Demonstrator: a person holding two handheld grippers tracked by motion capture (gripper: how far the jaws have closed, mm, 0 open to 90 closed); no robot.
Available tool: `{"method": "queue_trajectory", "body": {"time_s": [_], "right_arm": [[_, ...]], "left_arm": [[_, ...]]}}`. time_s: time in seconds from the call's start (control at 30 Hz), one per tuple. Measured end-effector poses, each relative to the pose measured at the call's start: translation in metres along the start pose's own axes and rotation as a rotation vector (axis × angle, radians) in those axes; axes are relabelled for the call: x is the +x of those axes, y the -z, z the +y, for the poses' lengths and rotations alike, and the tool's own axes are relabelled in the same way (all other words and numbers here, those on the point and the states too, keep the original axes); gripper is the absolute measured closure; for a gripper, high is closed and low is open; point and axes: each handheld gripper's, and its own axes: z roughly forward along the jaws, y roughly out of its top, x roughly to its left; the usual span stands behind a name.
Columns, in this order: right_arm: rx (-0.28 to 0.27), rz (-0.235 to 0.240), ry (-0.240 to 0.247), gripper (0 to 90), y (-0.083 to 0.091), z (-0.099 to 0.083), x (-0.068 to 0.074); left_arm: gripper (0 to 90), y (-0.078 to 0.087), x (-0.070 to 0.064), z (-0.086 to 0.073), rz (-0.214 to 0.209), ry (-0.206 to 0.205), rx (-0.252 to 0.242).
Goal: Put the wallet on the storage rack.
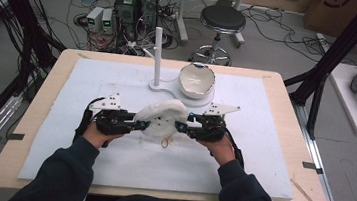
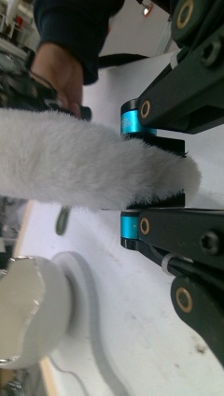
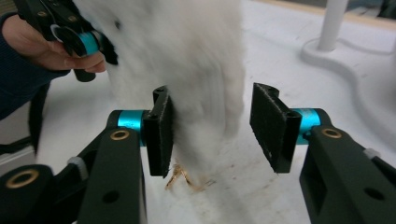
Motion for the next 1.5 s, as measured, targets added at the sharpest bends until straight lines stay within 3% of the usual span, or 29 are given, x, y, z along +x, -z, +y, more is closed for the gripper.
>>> {"method": "queue_trajectory", "body": {"time_s": [0.03,0.07,0.1,0.13,0.17,0.23,0.3,0.33,0.4,0.43,0.47,0.6,0.67,0.8,0.93,1.13,1.2,1.33,1.43,1.5], "right_arm": [[0.0,0.0,0.0,53.5,0.0,0.0,0.0],[-0.004,0.016,0.013,68.2,-0.001,0.0,0.001],[-0.004,0.016,0.013,68.2,-0.001,0.0,0.001],[-0.023,0.008,0.04,73.7,0.001,0.002,0.004],[-0.04,0.012,0.049,75.1,0.004,0.003,0.006],[-0.048,0.007,0.062,75.7,0.005,0.004,0.007],[-0.052,-0.023,0.088,76.3,0.007,0.007,0.009],[-0.051,-0.057,0.111,76.7,0.01,0.01,0.01],[-0.05,-0.071,0.117,76.7,0.012,0.011,0.01],[-0.04,-0.125,0.15,76.7,0.017,0.017,0.01],[-0.039,-0.144,0.162,76.7,0.019,0.019,0.009],[-0.046,-0.191,0.19,76.7,0.028,0.027,0.006],[-0.045,-0.24,0.213,76.7,0.034,0.036,0.0],[-0.038,-0.269,0.23,76.7,0.038,0.048,-0.007],[-0.022,-0.32,0.27,76.7,0.042,0.073,-0.019],[0.041,-0.38,0.335,76.7,0.036,0.114,-0.042],[0.052,-0.392,0.341,76.7,0.035,0.117,-0.045],[0.075,-0.461,0.372,76.7,0.029,0.133,-0.064],[0.071,-0.484,0.374,76.7,0.028,0.135,-0.071],[0.083,-0.52,0.401,76.8,0.027,0.136,-0.077]], "left_arm": [[77.8,0.0,0.0,0.0,0.001,0.0,0.002],[77.6,0.0,0.0,0.0,0.004,0.004,0.011],[77.6,-0.001,0.001,-0.001,0.012,0.013,0.011],[75.2,-0.001,0.002,-0.001,0.024,0.024,0.006],[72.5,0.0,0.004,-0.002,0.049,0.054,0.008],[67.6,-0.002,0.007,-0.003,0.097,0.082,0.031],[52.3,-0.002,0.011,-0.006,0.154,0.106,0.058],[48.6,-0.001,0.012,-0.007,0.171,0.109,0.059],[45.9,0.003,0.015,-0.008,0.219,0.107,0.051],[40.8,0.006,0.017,-0.008,0.241,0.106,0.042],[39.5,0.012,0.02,-0.009,0.287,0.105,0.023],[35.3,0.021,0.026,-0.01,0.331,0.106,0.013],[26.6,0.028,0.029,-0.011,0.373,0.106,0.007],[23.4,0.041,0.037,-0.013,0.434,0.11,-0.017],[22.9,0.049,0.043,-0.017,0.466,0.127,-0.016],[22.9,0.051,0.045,-0.019,0.47,0.133,-0.013],[22.9,0.051,0.045,-0.019,0.468,0.138,-0.018],[22.9,0.053,0.046,-0.021,0.47,0.144,-0.02],[22.9,0.053,0.046,-0.022,0.468,0.15,-0.018],[23.0,0.053,0.046,-0.022,0.466,0.15,-0.016]]}}
